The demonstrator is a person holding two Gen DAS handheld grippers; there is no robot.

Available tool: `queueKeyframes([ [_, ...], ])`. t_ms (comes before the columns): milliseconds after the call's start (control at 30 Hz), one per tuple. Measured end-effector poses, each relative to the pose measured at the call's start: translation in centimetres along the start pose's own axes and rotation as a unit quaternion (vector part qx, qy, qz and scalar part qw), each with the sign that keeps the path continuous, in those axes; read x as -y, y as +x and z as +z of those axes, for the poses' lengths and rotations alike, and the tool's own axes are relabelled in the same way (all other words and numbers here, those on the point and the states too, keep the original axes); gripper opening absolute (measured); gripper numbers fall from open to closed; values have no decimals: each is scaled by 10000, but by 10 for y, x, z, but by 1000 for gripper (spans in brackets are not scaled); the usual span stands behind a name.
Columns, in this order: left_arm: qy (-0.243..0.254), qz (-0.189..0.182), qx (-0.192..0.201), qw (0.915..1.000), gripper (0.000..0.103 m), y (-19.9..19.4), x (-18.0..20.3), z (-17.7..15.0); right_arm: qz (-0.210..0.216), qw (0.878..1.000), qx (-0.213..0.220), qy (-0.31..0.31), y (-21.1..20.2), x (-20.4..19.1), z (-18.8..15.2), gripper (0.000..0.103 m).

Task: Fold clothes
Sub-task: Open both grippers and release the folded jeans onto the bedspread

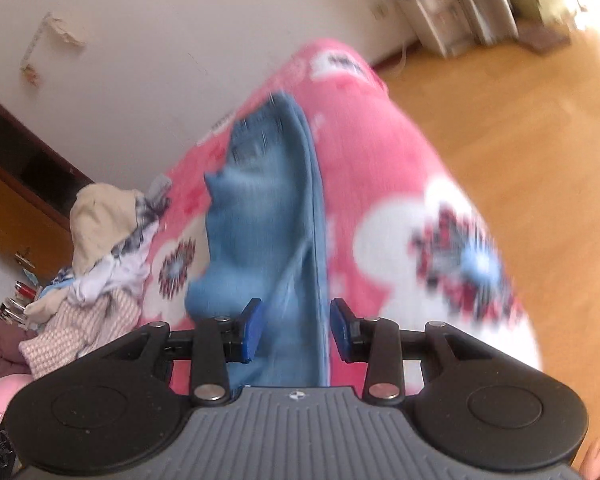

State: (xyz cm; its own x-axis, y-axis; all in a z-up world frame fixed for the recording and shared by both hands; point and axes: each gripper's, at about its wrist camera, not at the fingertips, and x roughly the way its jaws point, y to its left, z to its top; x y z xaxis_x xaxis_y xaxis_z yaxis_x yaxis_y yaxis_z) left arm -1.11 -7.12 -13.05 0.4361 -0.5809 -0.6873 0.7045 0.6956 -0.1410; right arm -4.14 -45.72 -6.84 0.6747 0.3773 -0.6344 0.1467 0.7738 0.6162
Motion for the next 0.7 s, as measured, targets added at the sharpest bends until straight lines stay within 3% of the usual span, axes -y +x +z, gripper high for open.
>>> queueKeyframes([
  [200,-594,234,-171,9978,73,0,-36,-11,112,9978,-167,633,42,1,-21,36],
  [433,-529,153,-375,9978,68,21,-61,-12,44,9964,-103,836,91,-12,-7,33],
  [700,-277,-131,-534,9981,66,43,-75,-19,54,9956,-235,906,112,-13,-4,33],
])
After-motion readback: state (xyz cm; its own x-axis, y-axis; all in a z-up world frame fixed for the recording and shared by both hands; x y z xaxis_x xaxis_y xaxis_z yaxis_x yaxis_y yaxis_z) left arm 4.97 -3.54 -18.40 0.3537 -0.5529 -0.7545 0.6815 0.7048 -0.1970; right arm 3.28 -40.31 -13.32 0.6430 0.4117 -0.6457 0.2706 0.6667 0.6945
